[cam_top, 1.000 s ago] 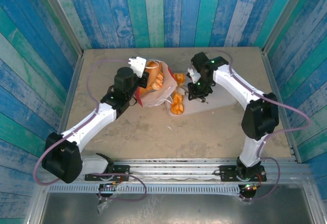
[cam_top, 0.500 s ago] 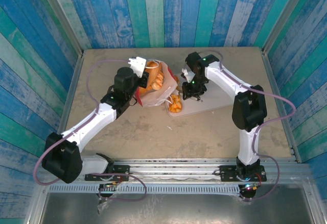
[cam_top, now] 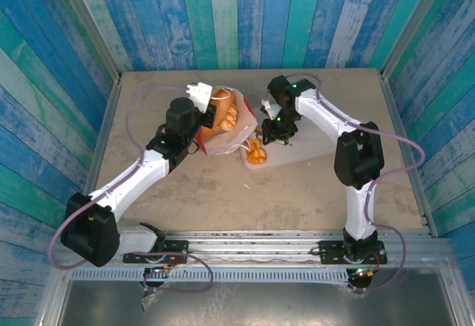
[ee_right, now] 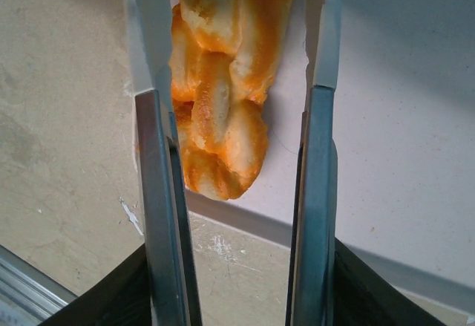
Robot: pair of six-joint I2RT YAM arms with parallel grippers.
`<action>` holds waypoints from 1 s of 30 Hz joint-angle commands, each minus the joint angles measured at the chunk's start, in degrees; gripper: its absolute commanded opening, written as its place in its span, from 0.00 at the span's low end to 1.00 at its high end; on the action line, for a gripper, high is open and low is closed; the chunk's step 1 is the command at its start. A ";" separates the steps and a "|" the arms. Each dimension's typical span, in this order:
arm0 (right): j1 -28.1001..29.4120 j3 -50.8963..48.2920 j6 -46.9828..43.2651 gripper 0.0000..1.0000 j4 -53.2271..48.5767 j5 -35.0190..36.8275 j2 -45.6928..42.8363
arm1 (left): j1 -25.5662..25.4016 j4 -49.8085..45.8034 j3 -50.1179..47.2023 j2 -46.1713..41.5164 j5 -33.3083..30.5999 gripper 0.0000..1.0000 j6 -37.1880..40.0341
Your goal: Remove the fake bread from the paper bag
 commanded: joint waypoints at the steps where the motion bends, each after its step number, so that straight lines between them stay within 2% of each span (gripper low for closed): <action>1: -0.03 0.22 -0.17 0.50 -0.21 -0.28 -0.91 | -0.11 0.84 0.32 -3.18 -0.79 0.00 -0.45; 13: -1.99 -10.43 3.78 0.50 5.30 -2.01 -11.73 | -0.11 0.74 -2.61 -5.10 -0.97 0.00 -0.17; 20: -2.17 -17.40 7.66 0.45 9.37 -2.61 -18.05 | -0.11 2.01 -5.02 -8.36 -0.24 0.00 0.51; 26: -2.15 -27.74 14.00 0.43 14.95 -3.90 -28.52 | -0.12 2.01 -5.84 -8.76 -0.60 0.00 0.94; 30: -2.08 -31.27 17.54 0.44 16.43 -4.31 -36.77 | -0.11 1.99 -6.07 -8.76 -0.59 0.00 0.92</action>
